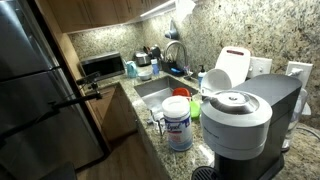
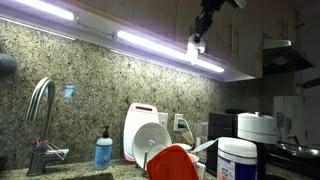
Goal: Remove a wipe from the container
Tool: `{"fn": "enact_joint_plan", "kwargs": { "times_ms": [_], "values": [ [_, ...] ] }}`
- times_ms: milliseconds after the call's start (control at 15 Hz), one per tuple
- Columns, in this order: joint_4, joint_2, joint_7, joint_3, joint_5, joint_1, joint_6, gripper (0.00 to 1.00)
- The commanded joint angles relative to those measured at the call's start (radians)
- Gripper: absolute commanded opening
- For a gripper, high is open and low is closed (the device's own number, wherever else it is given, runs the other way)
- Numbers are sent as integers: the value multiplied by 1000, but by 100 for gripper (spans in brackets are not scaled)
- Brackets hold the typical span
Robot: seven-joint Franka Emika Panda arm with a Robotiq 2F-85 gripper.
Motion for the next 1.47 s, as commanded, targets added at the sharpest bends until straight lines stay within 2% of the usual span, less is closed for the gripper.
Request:
{"fn": "enact_joint_plan", "kwargs": {
  "times_ms": [0, 333, 600, 867, 933, 1400],
  "values": [
    [6, -17, -91, 25, -3, 23, -59, 1],
    [9, -4, -300, 82, 96, 44, -90, 1],
    [20, 37, -450, 97, 165, 40, -196, 1],
    [39, 115, -476, 60, 141, 14, -294, 1],
    [6, 76, -438, 71, 146, 28, -253, 2],
    [22, 118, -453, 58, 146, 14, -260, 1]
  ]
}}
